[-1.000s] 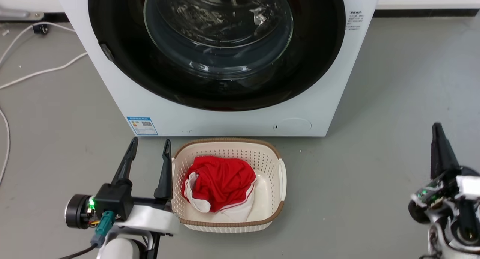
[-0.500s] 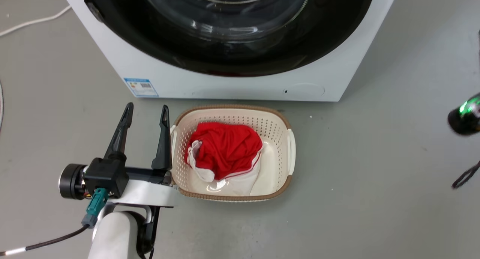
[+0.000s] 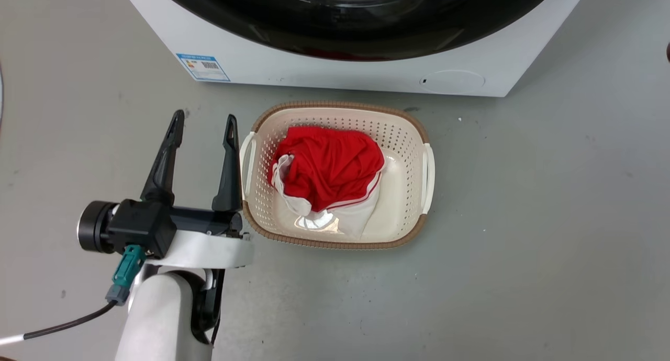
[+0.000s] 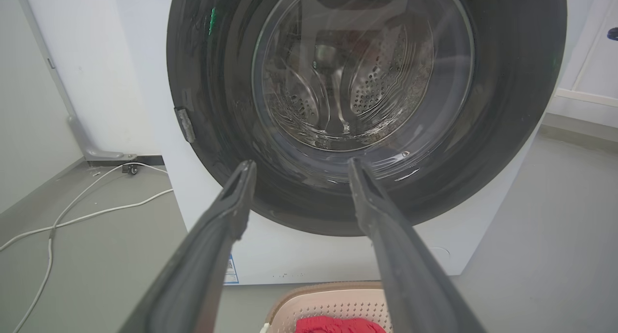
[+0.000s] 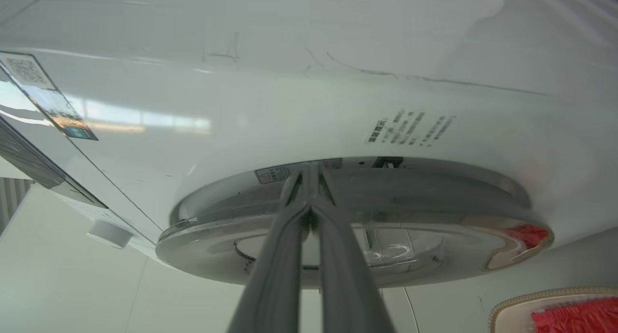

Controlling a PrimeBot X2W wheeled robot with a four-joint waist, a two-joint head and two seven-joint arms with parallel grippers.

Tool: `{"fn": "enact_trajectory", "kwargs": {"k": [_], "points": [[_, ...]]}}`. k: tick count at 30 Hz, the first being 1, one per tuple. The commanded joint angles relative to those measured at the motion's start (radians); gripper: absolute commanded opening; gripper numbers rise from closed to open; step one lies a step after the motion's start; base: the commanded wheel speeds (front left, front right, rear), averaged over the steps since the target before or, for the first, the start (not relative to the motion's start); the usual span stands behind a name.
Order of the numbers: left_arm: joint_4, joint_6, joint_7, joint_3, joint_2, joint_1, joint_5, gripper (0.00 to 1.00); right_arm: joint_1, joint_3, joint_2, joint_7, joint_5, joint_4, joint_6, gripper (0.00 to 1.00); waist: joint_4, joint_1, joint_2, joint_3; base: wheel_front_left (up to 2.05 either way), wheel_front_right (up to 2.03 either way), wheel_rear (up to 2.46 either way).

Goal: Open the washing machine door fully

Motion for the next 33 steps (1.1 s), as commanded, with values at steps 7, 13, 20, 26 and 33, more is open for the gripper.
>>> {"fn": "enact_trajectory", "kwargs": {"k": [7, 13, 20, 26, 33], "points": [[-0.019, 0.017, -0.003, -0.019, -0.001, -0.044, -0.013, 1.00, -0.138, 0.093, 0.033, 0.024, -0.049, 0.098, 0.000, 0.00, 0.010, -0.0001, 0.0000, 0.059, 0.00, 0.00, 0.00], [-0.028, 0.018, -0.003, -0.024, -0.001, -0.059, -0.011, 1.00, -0.213, 0.137, 0.053, 0.028, -0.078, 0.146, 0.000, 0.00, 0.017, -0.0001, 0.0000, 0.097, 0.00, 0.00, 0.00], [-0.027, 0.018, -0.003, -0.029, -0.001, -0.069, -0.009, 1.00, -0.238, 0.171, 0.077, 0.108, -0.074, 0.152, 0.000, 0.00, 0.021, -0.0001, 0.0000, 0.118, 0.00, 0.00, 0.00], [-0.020, 0.020, -0.003, -0.030, -0.001, -0.071, -0.006, 1.00, -0.193, 0.174, 0.073, 0.227, -0.036, 0.112, 0.000, 0.00, 0.017, -0.0001, 0.0000, 0.112, 0.00, 0.00, 0.00], [-0.005, 0.020, -0.003, -0.035, -0.001, -0.061, -0.008, 1.00, -0.129, 0.170, 0.063, 0.345, 0.016, 0.087, 0.000, 0.00, 0.006, -0.0001, 0.0000, 0.073, 0.00, 0.00, 0.00]]}}
